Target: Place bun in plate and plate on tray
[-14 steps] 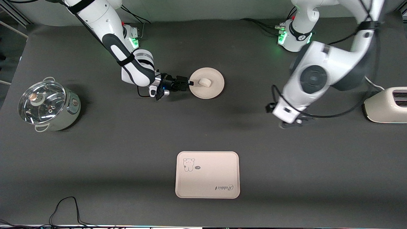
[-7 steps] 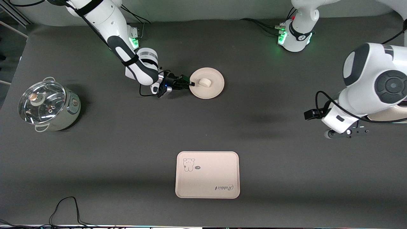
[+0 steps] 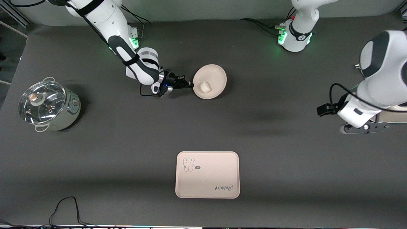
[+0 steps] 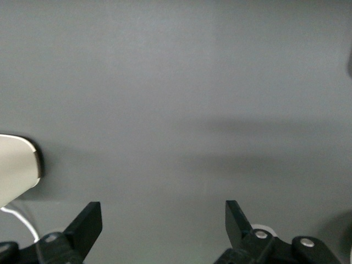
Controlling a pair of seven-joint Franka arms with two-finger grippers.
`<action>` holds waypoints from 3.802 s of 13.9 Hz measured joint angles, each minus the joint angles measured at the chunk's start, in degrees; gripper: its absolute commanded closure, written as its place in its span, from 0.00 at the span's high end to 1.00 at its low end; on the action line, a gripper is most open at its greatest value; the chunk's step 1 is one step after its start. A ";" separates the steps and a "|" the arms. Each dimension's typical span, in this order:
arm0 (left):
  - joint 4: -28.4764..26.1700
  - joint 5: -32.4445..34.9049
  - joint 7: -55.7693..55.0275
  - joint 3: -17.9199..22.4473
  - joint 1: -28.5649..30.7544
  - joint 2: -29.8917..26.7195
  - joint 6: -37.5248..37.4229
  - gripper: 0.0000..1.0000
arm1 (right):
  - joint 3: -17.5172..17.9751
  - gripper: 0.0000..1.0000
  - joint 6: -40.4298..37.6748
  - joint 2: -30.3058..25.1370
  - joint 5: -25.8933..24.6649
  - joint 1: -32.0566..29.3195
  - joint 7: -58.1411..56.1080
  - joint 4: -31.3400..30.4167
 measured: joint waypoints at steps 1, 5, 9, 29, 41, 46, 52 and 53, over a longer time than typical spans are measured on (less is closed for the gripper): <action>0.83 -0.94 0.93 0.01 0.95 -0.45 -1.69 1.00 | -0.02 0.00 0.01 0.02 0.09 -0.01 0.00 0.14; 2.95 -1.65 1.99 2.91 -1.13 -0.88 -4.03 1.00 | -0.09 0.00 3.19 0.03 0.41 -0.13 0.13 2.10; 3.02 -1.93 2.15 21.54 -18.80 -2.33 -5.19 1.00 | -0.13 0.00 6.99 0.03 0.46 -0.30 2.28 6.26; 3.02 -3.74 3.35 22.27 -16.63 -3.68 -5.76 1.00 | -9.93 0.00 0.97 10.14 -61.02 -3.75 58.70 41.24; 5.06 -4.13 0.52 21.26 -16.61 -3.33 -7.06 1.00 | -10.12 0.00 -3.76 36.22 -84.90 -3.57 76.22 76.96; 5.07 -4.20 0.52 21.02 -16.68 -3.17 -7.05 1.00 | -10.12 0.30 -3.54 40.51 -84.98 -3.22 76.22 78.37; 5.40 -4.22 0.53 20.25 -17.69 -3.24 -7.37 1.00 | -9.99 1.00 -4.15 39.72 -87.52 -3.16 78.58 81.14; 5.46 -4.22 0.53 20.24 -17.69 -3.25 -7.58 1.00 | -9.96 1.00 -6.63 38.54 -90.77 -3.16 81.02 81.93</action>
